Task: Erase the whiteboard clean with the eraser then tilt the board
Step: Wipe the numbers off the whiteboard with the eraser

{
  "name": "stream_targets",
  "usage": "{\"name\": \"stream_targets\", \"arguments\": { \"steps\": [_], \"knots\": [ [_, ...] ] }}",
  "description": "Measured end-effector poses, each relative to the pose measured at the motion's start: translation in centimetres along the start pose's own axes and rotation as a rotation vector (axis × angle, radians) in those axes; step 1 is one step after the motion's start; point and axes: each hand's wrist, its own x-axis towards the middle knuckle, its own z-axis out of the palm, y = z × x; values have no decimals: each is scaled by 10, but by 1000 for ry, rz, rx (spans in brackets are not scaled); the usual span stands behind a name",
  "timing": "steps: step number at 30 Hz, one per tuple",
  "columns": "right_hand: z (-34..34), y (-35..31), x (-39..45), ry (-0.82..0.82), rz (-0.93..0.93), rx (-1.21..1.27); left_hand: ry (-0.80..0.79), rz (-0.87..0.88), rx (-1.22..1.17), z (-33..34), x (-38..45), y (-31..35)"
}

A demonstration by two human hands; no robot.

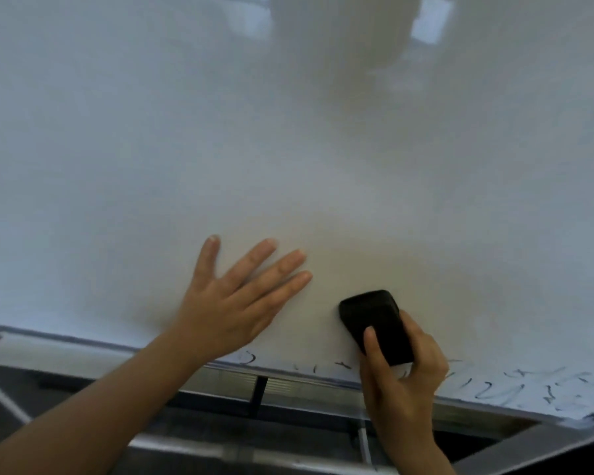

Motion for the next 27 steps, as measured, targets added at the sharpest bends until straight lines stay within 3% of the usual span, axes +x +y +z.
{"name": "stream_targets", "arguments": {
  "steps": [4,8,16,19,27],
  "knots": [
    [3,-3,-1,78,-192,-31,7,4,-14,0,1,-4],
    [1,0,2,117,-214,-64,29,-8,-52,0,4,0],
    [5,30,-5,116,-439,-67,52,-213,-138,-6,30,42],
    [2,47,-11,85,-507,-79,26,-193,-156,-2,38,64],
    [-30,101,6,232,-428,-45,65,-233,-62,11,45,98]
  ]
}}
